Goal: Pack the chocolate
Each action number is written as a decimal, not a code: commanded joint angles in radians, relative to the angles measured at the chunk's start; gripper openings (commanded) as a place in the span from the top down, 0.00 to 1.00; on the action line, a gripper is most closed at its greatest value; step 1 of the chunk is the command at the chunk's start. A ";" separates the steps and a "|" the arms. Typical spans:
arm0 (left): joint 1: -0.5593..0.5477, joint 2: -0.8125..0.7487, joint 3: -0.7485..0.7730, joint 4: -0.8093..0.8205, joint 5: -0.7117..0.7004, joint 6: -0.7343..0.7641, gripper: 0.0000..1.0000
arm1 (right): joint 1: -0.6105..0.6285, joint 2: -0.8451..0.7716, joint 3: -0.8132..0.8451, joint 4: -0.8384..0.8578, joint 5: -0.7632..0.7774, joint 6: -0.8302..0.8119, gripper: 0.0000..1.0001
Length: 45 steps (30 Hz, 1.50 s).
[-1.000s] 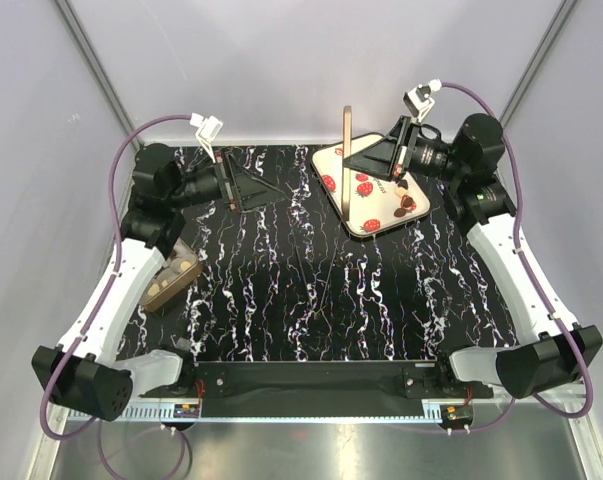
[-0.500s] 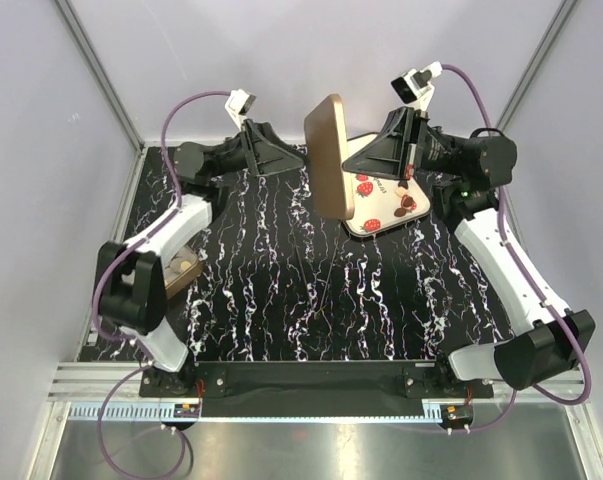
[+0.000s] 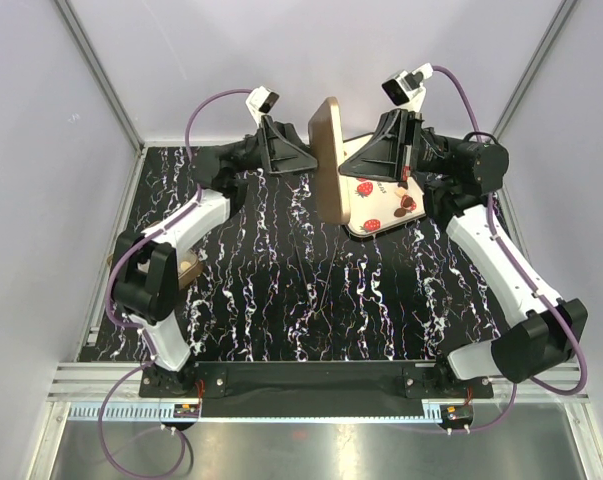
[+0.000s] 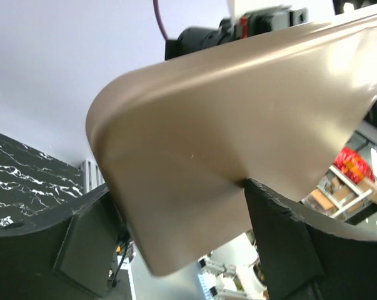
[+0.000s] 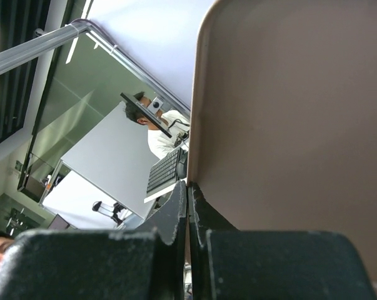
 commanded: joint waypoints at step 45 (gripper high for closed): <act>0.101 0.109 -0.148 0.212 0.002 -0.001 0.88 | -0.220 0.144 -0.169 -0.878 0.064 -0.900 0.61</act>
